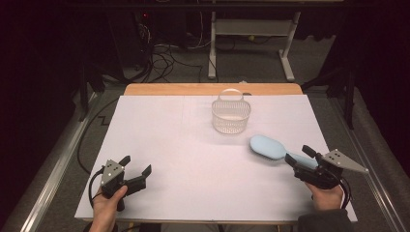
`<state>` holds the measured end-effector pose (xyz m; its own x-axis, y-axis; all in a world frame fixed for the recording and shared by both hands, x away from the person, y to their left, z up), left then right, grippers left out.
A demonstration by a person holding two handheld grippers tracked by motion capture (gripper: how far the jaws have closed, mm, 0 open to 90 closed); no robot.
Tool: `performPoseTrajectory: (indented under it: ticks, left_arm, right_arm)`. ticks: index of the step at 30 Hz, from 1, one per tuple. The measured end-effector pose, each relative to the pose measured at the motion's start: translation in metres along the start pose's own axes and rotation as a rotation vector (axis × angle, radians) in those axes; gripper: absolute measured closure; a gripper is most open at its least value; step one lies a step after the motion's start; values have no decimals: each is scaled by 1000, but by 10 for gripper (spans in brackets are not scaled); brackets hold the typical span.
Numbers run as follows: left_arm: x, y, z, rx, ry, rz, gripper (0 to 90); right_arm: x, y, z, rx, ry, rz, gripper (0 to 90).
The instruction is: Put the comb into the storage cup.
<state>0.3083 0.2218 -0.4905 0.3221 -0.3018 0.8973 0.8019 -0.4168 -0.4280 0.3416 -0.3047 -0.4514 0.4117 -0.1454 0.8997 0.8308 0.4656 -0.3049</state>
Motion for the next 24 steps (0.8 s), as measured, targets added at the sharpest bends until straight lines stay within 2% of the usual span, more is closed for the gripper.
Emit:
performPoseTrajectory:
  ticks: [6,13,15,17,18,24]
  left_arm:
    - [0,0,0,3,1,-1,154]
    - [0,1,0,0,2,1,155]
    - [0,0,0,1,1,3,154]
    - [0,0,-1,0,0,-1,154]
    - [0,0,-1,-1,0,-1,154]
    - [0,0,0,-5,1,4,154]
  right_arm:
    - [6,12,-4,-20,8,26,264]
    - [10,20,-7,-33,23,33,277]
    - [9,23,-10,-48,27,54,290]
    - [7,27,-15,-67,46,106,328]
    - [7,27,-15,-67,46,106,328]
    - [11,32,-23,-115,61,225,402]
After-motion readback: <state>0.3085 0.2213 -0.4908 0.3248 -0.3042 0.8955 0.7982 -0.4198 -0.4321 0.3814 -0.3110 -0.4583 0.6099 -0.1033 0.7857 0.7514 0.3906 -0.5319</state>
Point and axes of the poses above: each handheld gripper's, and its own axes: y roughly forward along the jaws, x roughly out of its top, z roughly to its left, the point moved 5 cm from there along y, roughly forward along the jaws, and after that the axes turned 13 degrees about y, right-handed, at the moved point
